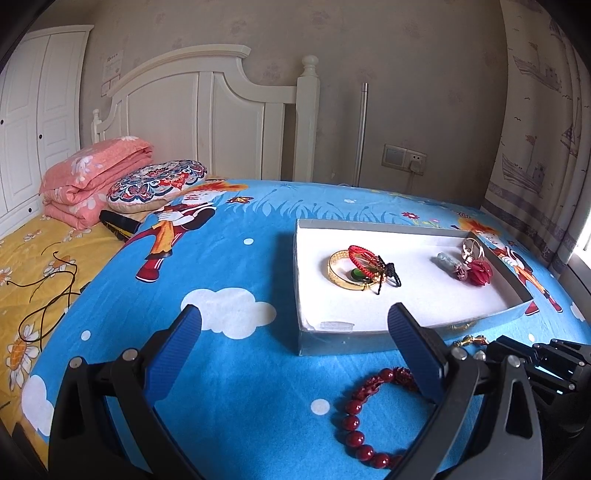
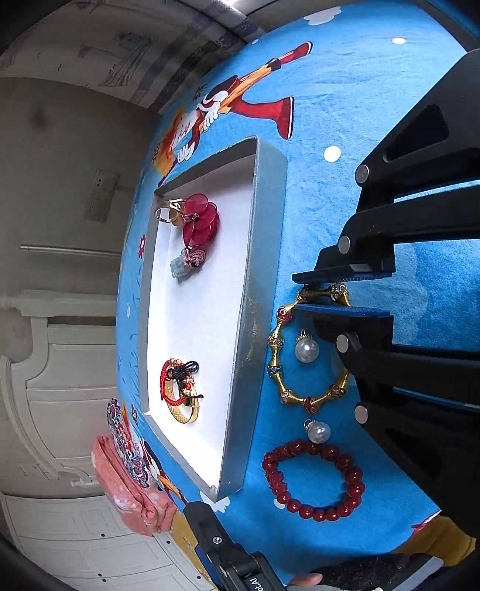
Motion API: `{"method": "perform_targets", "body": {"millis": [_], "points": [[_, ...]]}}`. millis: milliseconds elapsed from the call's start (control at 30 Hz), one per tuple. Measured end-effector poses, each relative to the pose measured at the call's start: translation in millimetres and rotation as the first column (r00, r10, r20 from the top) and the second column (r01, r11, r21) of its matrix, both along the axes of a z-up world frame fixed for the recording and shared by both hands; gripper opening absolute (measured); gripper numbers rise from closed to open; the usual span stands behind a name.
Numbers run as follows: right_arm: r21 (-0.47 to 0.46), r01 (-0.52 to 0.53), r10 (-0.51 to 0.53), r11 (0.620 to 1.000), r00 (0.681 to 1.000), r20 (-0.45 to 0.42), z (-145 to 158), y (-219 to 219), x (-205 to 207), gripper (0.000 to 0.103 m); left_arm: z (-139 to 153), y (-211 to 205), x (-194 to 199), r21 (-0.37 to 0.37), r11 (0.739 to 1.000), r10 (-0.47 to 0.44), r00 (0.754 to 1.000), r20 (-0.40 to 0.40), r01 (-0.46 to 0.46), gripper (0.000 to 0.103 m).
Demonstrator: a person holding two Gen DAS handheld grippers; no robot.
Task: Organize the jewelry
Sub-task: 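Grasp the gold bamboo bangle with jade pendant using the right tool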
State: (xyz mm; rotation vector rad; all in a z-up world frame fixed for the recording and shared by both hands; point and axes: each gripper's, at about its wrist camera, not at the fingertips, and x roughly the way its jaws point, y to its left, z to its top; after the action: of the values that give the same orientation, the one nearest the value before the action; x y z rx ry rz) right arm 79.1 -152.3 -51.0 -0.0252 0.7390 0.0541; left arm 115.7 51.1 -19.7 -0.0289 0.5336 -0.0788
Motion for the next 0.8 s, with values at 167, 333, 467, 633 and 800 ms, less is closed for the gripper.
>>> {"method": "perform_targets", "body": {"millis": [167, 333, 467, 633, 800], "points": [[0.012, -0.012, 0.011, 1.0, 0.998, 0.058, 14, 2, -1, 0.01, 1, -1, 0, 0.007, 1.0, 0.001, 1.0, 0.001, -0.001, 0.098], [0.011, -0.051, 0.05, 0.999, 0.993, 0.106, 28, 16, -11, 0.01, 0, 0, 0, 0.002, 1.0, 0.002, 1.0, -0.005, -0.002, 0.098], [-0.007, -0.05, 0.05, 0.999, 0.987, 0.154, 40, 18, -27, 0.01, 0, 0, 2, 0.002, 1.0, -0.003, 1.0, -0.01, 0.003, 0.098], [0.014, -0.055, 0.052, 0.998, 0.984, 0.17, 49, 6, -53, 0.01, -2, -3, 8, 0.014, 1.0, -0.016, 0.999, -0.049, 0.017, 0.098], [-0.007, -0.053, 0.053, 0.999, 0.988, 0.148, 36, -3, -73, 0.01, -4, -3, 11, 0.016, 1.0, -0.009, 0.998, -0.064, 0.01, 0.098]]}}
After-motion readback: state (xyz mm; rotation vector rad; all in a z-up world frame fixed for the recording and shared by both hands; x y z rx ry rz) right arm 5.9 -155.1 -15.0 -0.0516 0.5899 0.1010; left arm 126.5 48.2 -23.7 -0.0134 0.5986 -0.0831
